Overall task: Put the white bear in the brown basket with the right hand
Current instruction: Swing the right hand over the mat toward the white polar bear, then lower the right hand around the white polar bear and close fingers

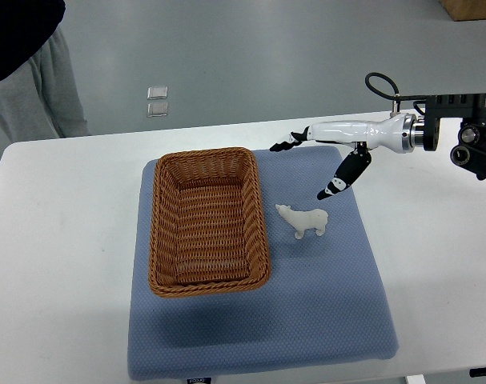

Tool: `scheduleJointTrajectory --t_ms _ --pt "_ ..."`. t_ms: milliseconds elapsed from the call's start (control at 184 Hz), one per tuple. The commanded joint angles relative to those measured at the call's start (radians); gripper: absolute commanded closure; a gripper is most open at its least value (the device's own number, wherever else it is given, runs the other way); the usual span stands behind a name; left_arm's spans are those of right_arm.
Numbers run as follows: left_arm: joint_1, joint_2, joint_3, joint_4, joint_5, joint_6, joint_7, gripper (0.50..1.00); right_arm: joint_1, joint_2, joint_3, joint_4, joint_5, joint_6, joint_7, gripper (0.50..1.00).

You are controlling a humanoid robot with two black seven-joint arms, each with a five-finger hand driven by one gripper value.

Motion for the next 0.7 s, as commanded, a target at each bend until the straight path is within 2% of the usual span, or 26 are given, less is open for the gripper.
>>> scheduleJointTrajectory --t_ms 0,234,567,692 --pt "0.0 0.0 -0.001 0.0 0.0 0.0 0.0 0.5 0.008 0.003 -0.002 0.007 -0.169 0.019 -0.019 0.581" --pt "0.0 0.0 -0.001 0.0 0.0 0.0 0.0 0.5 -0.008 0.01 -0.002 0.018 -0.191 0.024 -0.028 0.581" --pt "0.0 0.0 -0.001 0.0 0.0 0.0 0.0 0.5 -0.081 0.073 0.002 0.001 -0.182 0.024 -0.059 0.583" --pt "0.0 0.0 -0.001 0.0 0.0 0.0 0.0 0.5 -0.101 0.09 0.013 -0.036 -0.176 0.023 -0.105 0.583"
